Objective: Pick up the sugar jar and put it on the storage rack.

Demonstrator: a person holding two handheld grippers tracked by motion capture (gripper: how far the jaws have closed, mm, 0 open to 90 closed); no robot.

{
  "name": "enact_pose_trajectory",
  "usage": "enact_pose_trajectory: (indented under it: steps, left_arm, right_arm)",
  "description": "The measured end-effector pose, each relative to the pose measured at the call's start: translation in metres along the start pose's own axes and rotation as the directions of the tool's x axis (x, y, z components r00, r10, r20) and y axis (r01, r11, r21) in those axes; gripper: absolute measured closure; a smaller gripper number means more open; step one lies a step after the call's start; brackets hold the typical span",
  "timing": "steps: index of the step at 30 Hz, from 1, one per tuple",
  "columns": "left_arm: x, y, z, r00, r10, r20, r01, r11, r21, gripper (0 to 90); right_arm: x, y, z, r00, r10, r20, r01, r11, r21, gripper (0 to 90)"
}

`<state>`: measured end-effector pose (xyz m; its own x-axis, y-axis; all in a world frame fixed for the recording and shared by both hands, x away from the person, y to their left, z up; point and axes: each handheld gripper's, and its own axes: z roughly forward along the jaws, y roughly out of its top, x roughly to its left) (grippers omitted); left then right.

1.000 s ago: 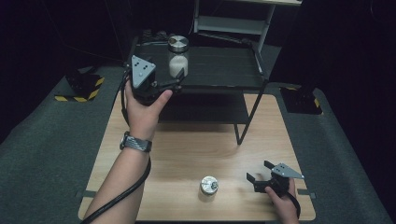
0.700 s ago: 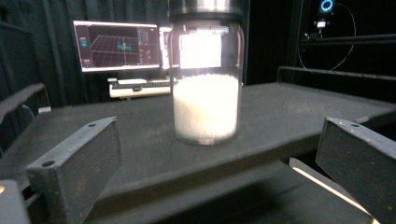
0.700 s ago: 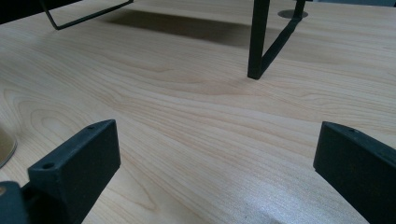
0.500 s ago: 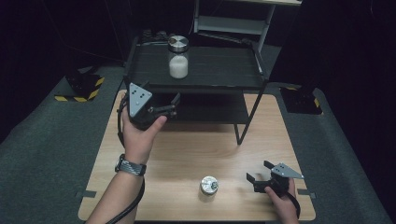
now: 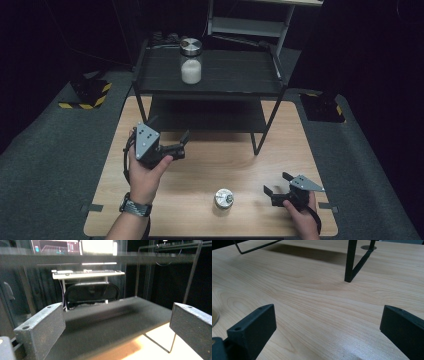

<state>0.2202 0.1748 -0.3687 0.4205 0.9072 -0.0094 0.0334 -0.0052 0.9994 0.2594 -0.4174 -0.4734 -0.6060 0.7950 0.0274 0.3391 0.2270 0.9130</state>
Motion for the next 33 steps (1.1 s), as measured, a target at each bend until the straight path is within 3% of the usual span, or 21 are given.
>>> enact_pose_trajectory:
  steps: [8, 16, 22, 23, 26, 33]
  left_arm:
    - [-0.004, -0.038, -0.013, 0.9998, -0.014, 0.016, 0.013, 0.9979, 0.063, 0.6]
    - [-0.008, -0.071, -0.022, 0.9995, -0.029, 0.015, 0.026, 0.9892, 0.144, 0.6]
    - [-0.008, -0.092, -0.027, 0.9989, -0.046, -0.002, 0.046, 0.9773, 0.207, 0.6]
    - [-0.009, -0.098, -0.029, 0.9984, -0.055, -0.013, 0.057, 0.9712, 0.231, 0.6]
    - [-0.009, -0.103, -0.03, 0.9985, -0.054, -0.014, 0.055, 0.967, 0.249, 0.6]
    - [-0.009, -0.114, -0.03, 1.0, -0.01, -0.002, 0.01, 0.9511, 0.309, 0.6]
  right_arm:
    - [0.001, 0.0, 0.0, 1.0, -0.005, 0.003, 0.005, 1.0, -0.001, 0.2]
    - [0.002, 0.0, 0.0, 1.0, -0.009, 0.004, 0.009, 1.0, 0.002, 0.2]
    - [0.002, 0.001, 0.001, 0.9999, -0.01, 0.004, 0.01, 0.9999, 0.002, 0.2]
    - [0.002, 0.001, 0.001, 0.9999, -0.013, 0.004, 0.013, 0.9999, 0.004, 0.2]
    - [0.004, 0.001, 0.001, 0.9998, -0.019, 0.008, 0.019, 0.9998, 0.005, 0.2]
    - [0.008, 0.002, 0.001, 0.9992, -0.033, 0.023, 0.033, 0.9994, 0.01, 0.2]
